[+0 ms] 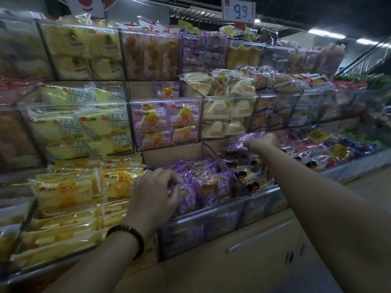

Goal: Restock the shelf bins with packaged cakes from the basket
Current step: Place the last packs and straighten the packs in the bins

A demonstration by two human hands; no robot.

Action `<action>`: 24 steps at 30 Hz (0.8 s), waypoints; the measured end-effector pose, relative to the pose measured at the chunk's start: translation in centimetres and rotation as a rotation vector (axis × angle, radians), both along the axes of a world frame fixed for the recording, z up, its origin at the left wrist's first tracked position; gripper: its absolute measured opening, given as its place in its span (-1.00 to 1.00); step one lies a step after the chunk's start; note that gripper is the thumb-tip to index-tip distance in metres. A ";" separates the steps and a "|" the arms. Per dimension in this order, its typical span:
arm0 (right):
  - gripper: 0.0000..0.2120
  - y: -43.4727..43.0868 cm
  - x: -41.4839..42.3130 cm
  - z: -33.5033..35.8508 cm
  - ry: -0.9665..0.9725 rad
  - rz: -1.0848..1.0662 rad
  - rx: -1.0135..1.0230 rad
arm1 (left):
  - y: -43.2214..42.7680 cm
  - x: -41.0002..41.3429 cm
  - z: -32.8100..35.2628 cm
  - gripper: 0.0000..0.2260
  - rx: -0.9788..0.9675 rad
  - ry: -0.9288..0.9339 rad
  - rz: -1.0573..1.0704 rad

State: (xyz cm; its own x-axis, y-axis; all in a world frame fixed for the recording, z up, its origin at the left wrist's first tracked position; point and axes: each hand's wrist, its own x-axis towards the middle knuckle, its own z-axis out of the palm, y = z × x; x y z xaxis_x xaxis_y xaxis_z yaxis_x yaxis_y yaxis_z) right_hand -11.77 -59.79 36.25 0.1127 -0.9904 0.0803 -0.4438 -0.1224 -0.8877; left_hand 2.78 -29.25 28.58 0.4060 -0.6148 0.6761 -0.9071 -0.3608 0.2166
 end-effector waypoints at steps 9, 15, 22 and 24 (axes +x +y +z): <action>-0.91 2.0 -2.3 1.5 0.018 0.040 -0.300 | 0.2 0.0 0.0 -0.91 0.011 0.018 0.009; -0.82 9.1 -6.0 2.7 -0.266 0.525 -0.283 | 0.4 -0.7 0.6 -0.85 -0.008 -0.022 -0.051; -0.81 17.5 -6.1 1.0 -0.229 0.795 -0.197 | 3.1 -2.7 2.7 -0.45 -0.118 0.273 -0.319; -0.80 18.5 -5.6 0.1 -0.186 0.798 -0.184 | 4.0 -3.1 3.4 -0.45 -0.081 0.420 -0.380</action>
